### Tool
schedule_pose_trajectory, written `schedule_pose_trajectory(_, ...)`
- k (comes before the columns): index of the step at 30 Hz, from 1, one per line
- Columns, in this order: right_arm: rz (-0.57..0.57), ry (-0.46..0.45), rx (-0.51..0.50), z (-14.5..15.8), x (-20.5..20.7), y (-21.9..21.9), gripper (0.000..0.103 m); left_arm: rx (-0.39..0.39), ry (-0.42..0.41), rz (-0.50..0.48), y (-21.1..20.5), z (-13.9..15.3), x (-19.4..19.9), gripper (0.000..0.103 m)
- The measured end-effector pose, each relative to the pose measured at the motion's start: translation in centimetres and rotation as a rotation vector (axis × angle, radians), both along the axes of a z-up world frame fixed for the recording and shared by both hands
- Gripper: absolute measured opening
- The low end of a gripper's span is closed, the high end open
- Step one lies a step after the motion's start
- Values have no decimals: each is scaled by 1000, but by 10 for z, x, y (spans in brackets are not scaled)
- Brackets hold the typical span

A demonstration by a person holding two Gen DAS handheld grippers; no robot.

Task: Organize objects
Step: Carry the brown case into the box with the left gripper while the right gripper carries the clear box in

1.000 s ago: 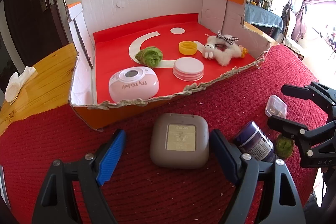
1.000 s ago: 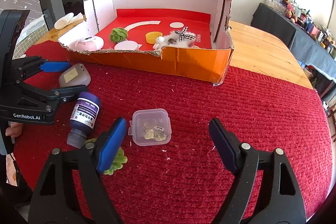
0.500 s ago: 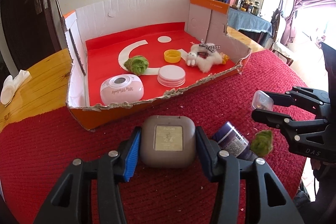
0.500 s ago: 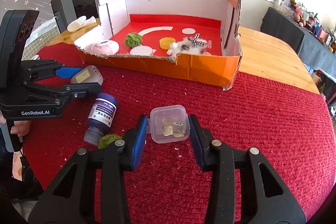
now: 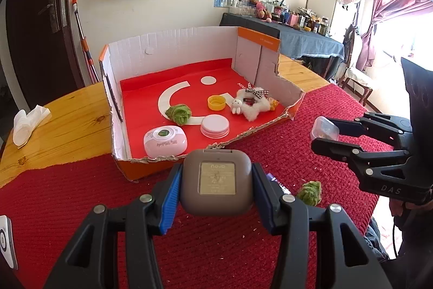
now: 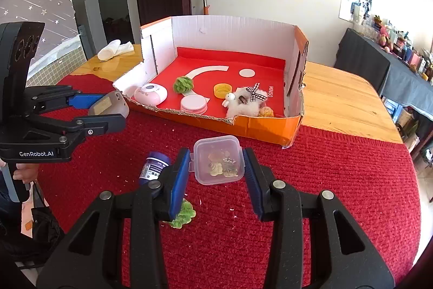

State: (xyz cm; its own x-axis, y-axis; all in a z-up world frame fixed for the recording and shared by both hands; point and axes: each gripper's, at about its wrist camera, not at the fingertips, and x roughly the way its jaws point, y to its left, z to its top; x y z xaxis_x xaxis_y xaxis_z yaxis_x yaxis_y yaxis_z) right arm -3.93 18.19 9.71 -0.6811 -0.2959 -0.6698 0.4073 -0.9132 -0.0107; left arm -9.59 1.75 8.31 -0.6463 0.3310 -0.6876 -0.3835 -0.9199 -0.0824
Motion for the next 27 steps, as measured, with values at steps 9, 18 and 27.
schedule_pose_trajectory(9, 1, 14, 0, 10, -4, 1, 38, -6, 17, 10, 0, 12, -5, 52)
schedule_pose_trajectory(18, 28, 29, 33, 46, -46, -15, 38, -48, -8, 27, 9, 33, -54, 52)
schedule_pose_trajectory(27, 2, -24, 152, 56, -126, -38, 38, -136, -53, 17, 23, 34, -124, 52)
